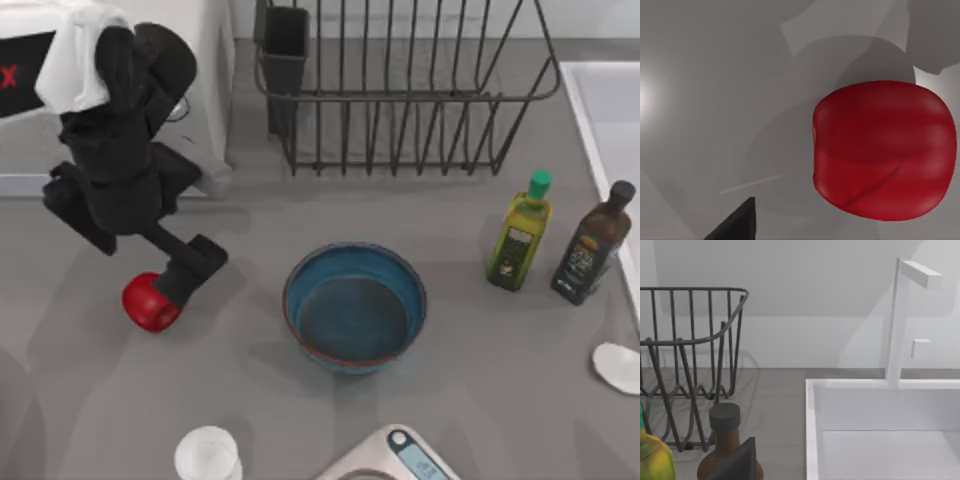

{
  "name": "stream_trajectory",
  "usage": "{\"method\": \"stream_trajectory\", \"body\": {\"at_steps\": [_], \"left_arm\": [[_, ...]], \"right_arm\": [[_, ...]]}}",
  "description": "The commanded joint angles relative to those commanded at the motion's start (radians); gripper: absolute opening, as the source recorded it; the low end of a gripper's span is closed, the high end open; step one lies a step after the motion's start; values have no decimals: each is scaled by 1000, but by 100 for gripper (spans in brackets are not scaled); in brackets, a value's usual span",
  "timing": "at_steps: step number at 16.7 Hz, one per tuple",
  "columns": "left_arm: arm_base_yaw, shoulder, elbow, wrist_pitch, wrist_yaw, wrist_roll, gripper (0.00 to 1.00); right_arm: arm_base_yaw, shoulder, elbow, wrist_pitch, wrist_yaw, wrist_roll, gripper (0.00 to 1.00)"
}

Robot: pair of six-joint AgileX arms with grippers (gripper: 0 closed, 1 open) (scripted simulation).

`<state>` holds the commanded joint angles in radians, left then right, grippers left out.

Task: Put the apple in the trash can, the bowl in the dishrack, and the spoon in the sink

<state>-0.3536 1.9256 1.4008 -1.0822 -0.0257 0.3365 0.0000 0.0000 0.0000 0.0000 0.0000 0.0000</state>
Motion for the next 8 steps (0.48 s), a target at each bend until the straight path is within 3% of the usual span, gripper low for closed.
{"method": "stream_trajectory", "body": {"at_steps": [8], "left_arm": [[2, 93, -149, 245, 0, 8, 100]], "right_arm": [[0, 0, 0, 0, 0, 0, 100]]}}
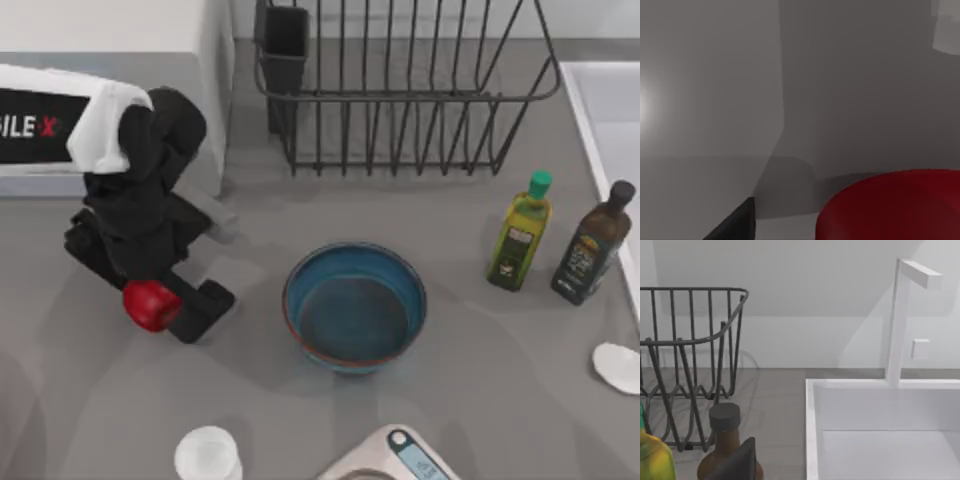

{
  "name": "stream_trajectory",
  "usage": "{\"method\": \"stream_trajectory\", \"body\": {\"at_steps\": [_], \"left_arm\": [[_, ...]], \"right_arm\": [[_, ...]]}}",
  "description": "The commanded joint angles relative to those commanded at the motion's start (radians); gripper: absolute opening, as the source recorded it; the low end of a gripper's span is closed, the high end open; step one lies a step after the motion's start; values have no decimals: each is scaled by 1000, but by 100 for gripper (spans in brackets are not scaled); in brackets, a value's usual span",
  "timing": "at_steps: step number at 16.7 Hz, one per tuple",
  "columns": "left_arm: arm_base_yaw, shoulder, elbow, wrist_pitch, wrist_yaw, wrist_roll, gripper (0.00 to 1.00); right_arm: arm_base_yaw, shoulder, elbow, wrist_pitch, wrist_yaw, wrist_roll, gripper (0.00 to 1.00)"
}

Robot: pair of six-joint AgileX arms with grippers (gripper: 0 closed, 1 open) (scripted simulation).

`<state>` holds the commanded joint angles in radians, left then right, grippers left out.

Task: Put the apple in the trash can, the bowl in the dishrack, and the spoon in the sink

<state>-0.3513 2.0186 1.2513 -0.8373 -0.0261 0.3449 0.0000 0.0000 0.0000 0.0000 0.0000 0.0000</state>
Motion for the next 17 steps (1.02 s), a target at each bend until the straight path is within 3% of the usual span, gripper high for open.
{"method": "stream_trajectory", "body": {"at_steps": [4, 17], "left_arm": [[0, 5, -6, 8, 0, 0, 100], [0, 5, -6, 8, 0, 0, 2]], "right_arm": [[0, 0, 0, 0, 0, 0, 100], [0, 0, 0, 0, 0, 0, 100]]}}
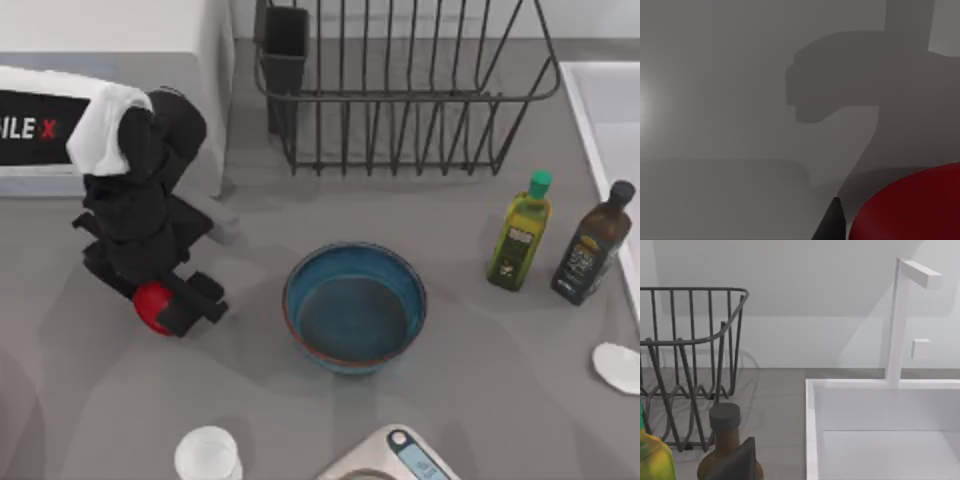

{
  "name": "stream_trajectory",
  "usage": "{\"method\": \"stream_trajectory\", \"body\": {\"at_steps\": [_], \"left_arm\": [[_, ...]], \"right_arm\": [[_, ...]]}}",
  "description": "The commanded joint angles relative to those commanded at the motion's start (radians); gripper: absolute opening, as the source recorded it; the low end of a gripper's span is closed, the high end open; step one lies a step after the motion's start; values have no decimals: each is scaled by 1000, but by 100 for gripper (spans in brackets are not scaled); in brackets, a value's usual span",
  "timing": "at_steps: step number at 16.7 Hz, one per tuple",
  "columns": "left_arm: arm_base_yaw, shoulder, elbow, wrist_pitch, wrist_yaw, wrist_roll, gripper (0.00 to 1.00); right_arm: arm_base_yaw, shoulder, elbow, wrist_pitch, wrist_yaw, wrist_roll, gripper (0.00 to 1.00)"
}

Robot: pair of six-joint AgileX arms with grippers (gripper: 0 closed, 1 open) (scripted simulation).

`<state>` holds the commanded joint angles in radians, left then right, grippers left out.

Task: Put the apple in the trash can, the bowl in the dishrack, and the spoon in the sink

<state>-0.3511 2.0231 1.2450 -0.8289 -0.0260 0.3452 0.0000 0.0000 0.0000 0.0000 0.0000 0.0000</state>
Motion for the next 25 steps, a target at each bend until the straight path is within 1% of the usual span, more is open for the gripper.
{"method": "stream_trajectory", "body": {"at_steps": [1, 8, 9, 11, 13, 17, 19, 21, 25], "left_arm": [[0, 0, 0, 0, 0, 0, 0], [0, 0, 0, 0, 0, 0, 0], [-3, -13, 2, -8, 17, -8, 0], [-4, -21, 18, -25, 17, -8, 0], [-5, -43, 66, -81, 17, -8, 0], [-6, -87, 168, -283, 17, -10, 0], [-6, -118, 221, -352, 17, -11, 0], [-6, -139, 245, -378, 17, -13, 0], [-5, -136, 242, -375, 16, -12, 0]], "right_arm": [[0, 0, 0, 0, 0, 0, 100], [0, 0, 0, 0, 0, 0, 100], [0, 0, 0, 0, 0, 0, 100], [0, 0, 0, 0, 0, 0, 100], [0, 0, 0, 0, 0, 0, 100], [0, 0, 0, 0, 0, 0, 100], [0, 0, 0, 0, 0, 0, 100], [0, 0, 0, 0, 0, 0, 100], [0, 0, 0, 0, 0, 0, 100]]}}
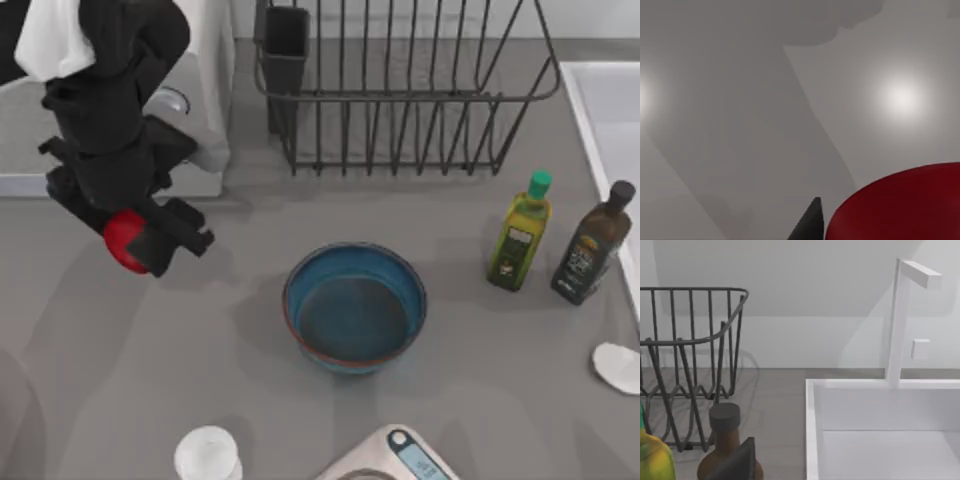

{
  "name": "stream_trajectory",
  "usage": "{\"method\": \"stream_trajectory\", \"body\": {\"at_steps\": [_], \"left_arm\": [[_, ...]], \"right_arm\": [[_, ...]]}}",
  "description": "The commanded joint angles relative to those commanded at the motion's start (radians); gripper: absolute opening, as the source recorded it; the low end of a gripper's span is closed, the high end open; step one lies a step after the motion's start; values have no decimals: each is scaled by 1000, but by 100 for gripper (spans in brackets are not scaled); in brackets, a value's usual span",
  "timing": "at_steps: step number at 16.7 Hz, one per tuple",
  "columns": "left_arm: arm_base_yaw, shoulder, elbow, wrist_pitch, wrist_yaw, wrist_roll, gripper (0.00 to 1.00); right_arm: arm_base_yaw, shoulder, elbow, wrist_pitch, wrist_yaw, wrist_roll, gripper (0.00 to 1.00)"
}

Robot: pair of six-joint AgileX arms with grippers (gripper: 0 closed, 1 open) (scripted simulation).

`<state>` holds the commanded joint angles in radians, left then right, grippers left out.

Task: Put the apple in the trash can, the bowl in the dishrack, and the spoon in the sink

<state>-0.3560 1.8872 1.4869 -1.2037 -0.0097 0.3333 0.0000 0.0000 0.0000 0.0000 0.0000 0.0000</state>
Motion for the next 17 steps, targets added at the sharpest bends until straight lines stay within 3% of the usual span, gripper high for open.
{"method": "stream_trajectory", "body": {"at_steps": [5, 9, 13, 17], "left_arm": [[7, -9, -96, 41, 20, -161, 0], [93, -67, -216, 75, 41, -478, 0], [274, -184, -314, 67, 49, -896, 0], [524, -352, -360, 17, 44, -1194, 0]], "right_arm": [[0, 0, 0, 0, 0, 0, 100], [0, 0, 0, 0, 0, 0, 100], [0, 0, 0, 0, 0, 0, 100], [0, 0, 0, 0, 0, 0, 100]]}}
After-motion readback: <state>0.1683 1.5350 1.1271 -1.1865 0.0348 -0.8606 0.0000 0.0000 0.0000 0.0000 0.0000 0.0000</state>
